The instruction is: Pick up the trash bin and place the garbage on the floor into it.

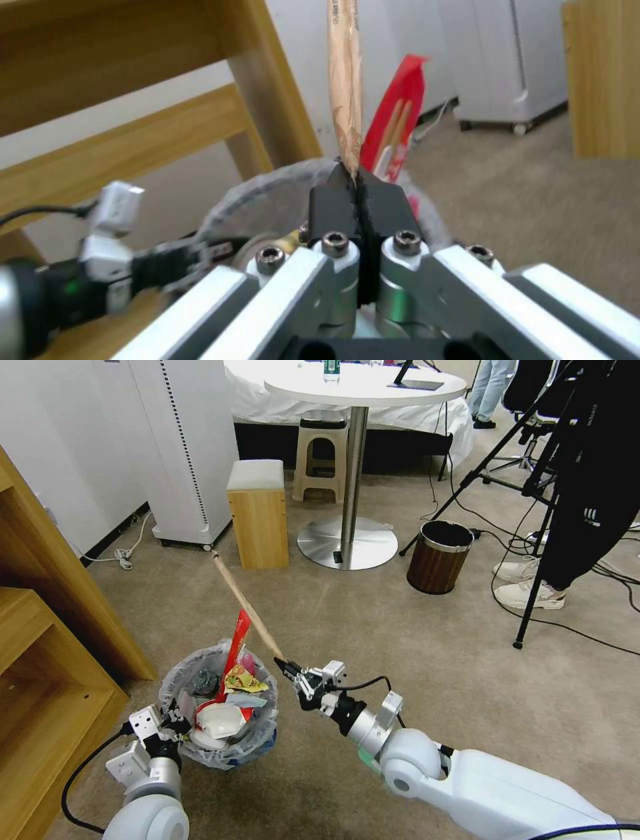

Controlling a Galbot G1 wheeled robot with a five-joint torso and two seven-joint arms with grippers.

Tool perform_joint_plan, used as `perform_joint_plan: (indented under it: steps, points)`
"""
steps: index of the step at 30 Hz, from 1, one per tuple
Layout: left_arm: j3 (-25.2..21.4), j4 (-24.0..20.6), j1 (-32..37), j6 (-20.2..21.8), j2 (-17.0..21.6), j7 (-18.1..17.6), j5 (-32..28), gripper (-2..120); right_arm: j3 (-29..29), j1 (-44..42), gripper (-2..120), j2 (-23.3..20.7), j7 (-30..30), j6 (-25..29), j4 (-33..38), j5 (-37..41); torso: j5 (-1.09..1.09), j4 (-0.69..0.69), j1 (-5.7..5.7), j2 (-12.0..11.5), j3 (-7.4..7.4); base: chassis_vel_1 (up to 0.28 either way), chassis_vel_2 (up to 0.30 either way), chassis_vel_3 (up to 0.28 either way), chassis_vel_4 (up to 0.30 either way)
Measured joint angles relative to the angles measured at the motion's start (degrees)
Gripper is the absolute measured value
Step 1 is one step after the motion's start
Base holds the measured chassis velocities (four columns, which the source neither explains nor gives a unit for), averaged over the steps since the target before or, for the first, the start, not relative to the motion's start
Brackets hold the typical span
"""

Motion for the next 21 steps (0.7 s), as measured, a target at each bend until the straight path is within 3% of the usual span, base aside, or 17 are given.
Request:
perform_joint_plan:
  steps: [21]
  points:
    - [-1.15,2.21,-2.26,1.04,3.67,-1.41,-2.93,1,-4.33,-1.37,0,0.2,8.8,-3.1,8.02,6.81,0.0,0.0,0.0,0.0,0.0,0.0,0.0,0.0,0.0]
